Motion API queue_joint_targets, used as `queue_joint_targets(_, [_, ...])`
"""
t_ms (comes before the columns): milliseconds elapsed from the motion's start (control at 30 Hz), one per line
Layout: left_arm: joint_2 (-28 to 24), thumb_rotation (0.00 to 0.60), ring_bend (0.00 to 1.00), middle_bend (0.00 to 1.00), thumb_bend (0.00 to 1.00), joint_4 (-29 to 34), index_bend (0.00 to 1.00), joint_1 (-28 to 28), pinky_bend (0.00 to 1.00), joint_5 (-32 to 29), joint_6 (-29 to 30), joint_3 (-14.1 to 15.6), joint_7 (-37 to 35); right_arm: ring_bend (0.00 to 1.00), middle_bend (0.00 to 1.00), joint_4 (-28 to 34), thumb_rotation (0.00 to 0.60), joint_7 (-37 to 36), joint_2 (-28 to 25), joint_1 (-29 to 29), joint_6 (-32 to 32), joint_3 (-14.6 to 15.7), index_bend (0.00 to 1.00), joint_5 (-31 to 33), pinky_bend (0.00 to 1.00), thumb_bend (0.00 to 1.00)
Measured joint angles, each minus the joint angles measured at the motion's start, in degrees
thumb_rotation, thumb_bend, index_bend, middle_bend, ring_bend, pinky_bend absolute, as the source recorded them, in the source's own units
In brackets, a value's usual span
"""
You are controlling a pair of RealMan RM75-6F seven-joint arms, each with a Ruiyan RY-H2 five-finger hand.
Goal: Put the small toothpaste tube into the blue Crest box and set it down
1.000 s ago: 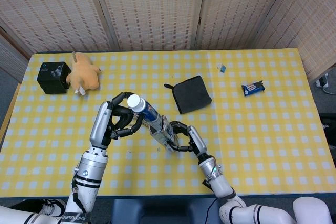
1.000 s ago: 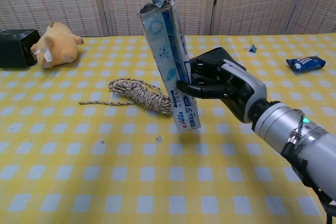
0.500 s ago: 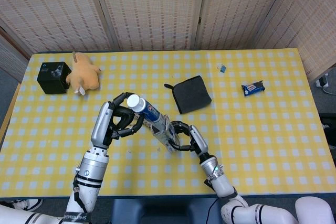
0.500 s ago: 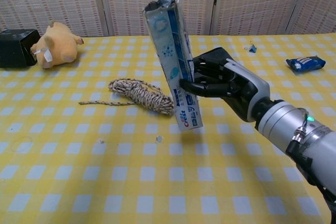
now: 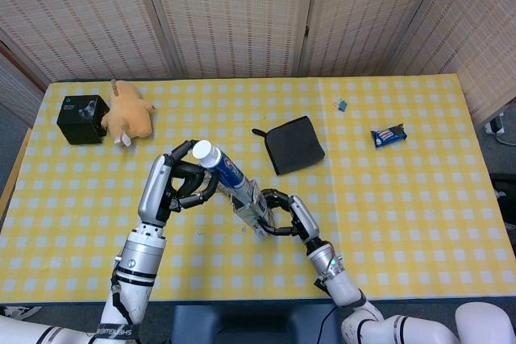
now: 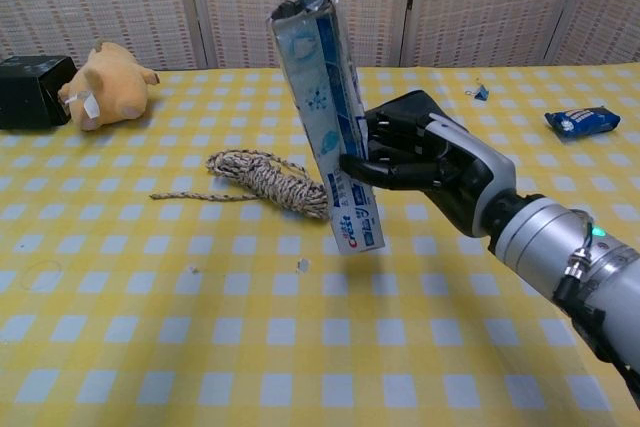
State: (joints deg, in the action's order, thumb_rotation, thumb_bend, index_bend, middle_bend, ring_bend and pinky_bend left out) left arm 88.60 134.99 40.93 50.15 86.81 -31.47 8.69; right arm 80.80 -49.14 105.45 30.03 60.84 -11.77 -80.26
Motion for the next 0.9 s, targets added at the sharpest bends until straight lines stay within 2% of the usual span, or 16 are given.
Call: queue_joint_targets(900, [0.51, 0.6, 1.0, 1.0, 0.79, 0.0, 0.9, 1.55, 1.0, -2.43, 0.17, -1.86, 0.2, 0.38, 0.32, 3.81, 0.6, -1.35, -3.19, -0.85, 2.32, 2.03, 0.56, -2.78, 0.45, 0.35])
